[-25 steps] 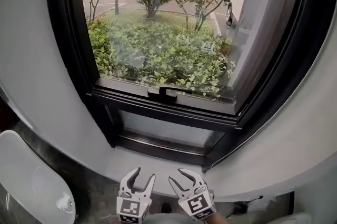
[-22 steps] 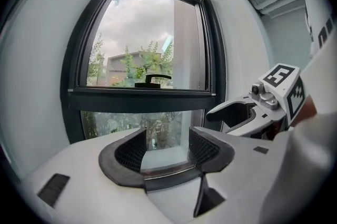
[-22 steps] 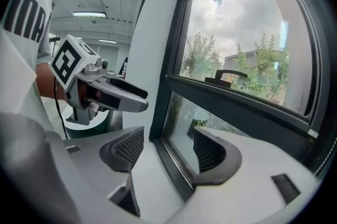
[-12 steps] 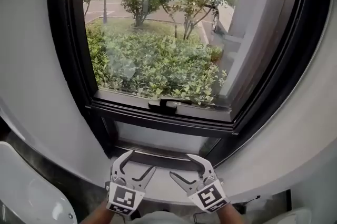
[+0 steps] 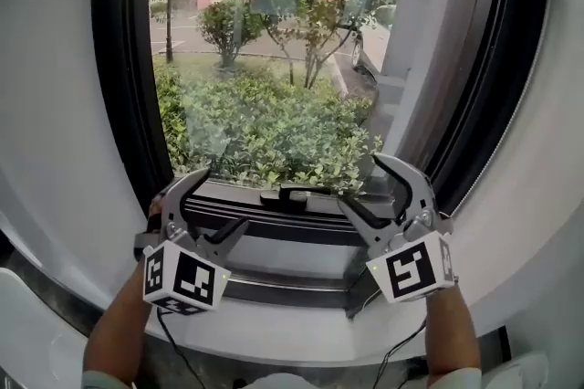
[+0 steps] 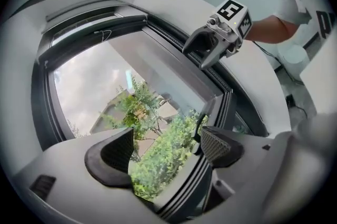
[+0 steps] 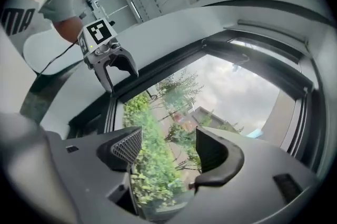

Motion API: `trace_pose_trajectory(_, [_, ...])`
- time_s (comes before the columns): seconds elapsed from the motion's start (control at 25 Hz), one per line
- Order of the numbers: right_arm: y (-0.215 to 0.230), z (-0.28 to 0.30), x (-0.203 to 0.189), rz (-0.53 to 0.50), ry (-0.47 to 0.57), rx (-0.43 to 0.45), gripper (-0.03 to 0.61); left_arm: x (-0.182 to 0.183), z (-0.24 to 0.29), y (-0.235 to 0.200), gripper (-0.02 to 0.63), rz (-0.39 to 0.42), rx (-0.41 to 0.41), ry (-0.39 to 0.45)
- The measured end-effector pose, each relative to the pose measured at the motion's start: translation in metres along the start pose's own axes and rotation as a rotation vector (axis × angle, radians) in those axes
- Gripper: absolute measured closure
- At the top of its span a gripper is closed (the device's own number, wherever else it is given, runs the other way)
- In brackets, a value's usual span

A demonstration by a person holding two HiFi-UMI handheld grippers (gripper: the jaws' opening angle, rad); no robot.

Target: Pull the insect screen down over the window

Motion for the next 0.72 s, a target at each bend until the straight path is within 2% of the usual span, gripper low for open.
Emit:
trace_pose_trajectory(0.16, [0.066, 0.007, 0.024, -0.114, -0.059, -0.112, 0.256, 0.031, 0.024, -0.053, 0.196, 0.157, 0.055, 0.001])
trace_pose_trajectory(0.48, [0.179, 0.002, 0.079, -0.254, -0.096, -0.293, 0.255, 0.09, 0.057, -0.157, 0.192, 0.323, 0.2, -0.026])
trace_pose_trajectory(0.72, [0.242, -0.009, 0.11, -0.337, -0.121, -0.38, 0.255, 0.125, 0.072, -0.233, 0.167, 0.449, 0.322, -0.073])
Point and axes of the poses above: the fingertips, and each gripper's own axes: z forward along the fingers, y to its right, x out of its top, the point moved 6 cm from there along -z, backward along the fingers, and after that the axes turned 10 degrees about x, right-handed, at the moved point
